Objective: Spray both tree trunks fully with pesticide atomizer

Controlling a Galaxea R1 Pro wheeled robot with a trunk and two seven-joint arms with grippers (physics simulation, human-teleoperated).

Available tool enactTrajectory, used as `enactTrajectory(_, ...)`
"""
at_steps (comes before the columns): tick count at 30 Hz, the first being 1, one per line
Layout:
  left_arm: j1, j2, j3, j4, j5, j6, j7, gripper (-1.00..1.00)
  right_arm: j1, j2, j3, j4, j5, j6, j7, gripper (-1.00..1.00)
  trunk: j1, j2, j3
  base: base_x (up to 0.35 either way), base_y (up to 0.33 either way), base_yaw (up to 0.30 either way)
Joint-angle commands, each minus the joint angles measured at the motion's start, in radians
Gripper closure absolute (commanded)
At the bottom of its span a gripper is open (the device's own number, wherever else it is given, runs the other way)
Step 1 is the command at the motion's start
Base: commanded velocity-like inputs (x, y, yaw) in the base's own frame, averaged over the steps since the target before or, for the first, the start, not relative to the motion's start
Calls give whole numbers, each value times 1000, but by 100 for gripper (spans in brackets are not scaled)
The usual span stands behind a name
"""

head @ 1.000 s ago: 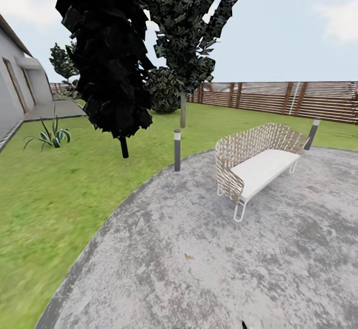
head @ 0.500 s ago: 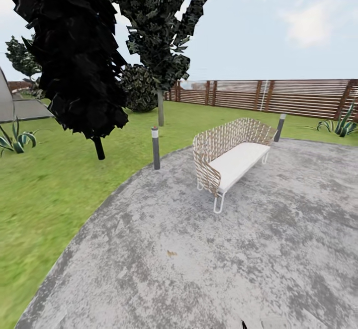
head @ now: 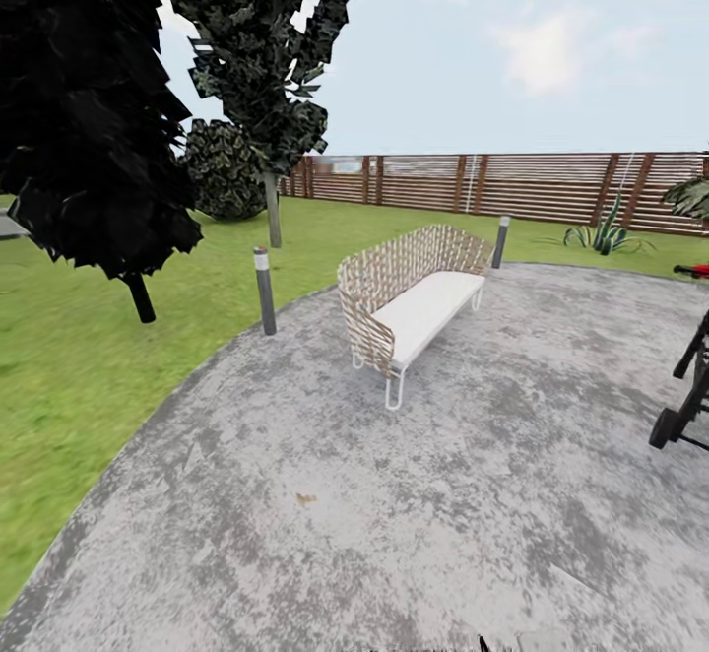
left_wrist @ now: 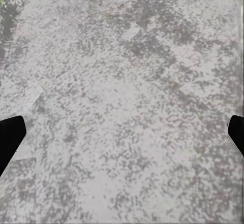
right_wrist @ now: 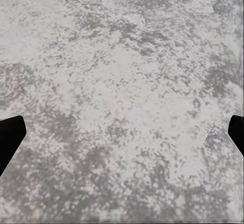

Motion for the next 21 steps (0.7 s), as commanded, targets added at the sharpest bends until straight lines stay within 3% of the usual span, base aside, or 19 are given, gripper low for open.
enactTrajectory(1,0,0,0,0,4,-3,-1,-100,-1,1,-1,1,0,-3,0,-100,4,-8,-5,0,0,-293)
enactTrajectory(21,0,0,0,0,4,-4,-1,-100,-1,3,1,1,1,-3,0,-100,80,-148,-80,0,0,-285)
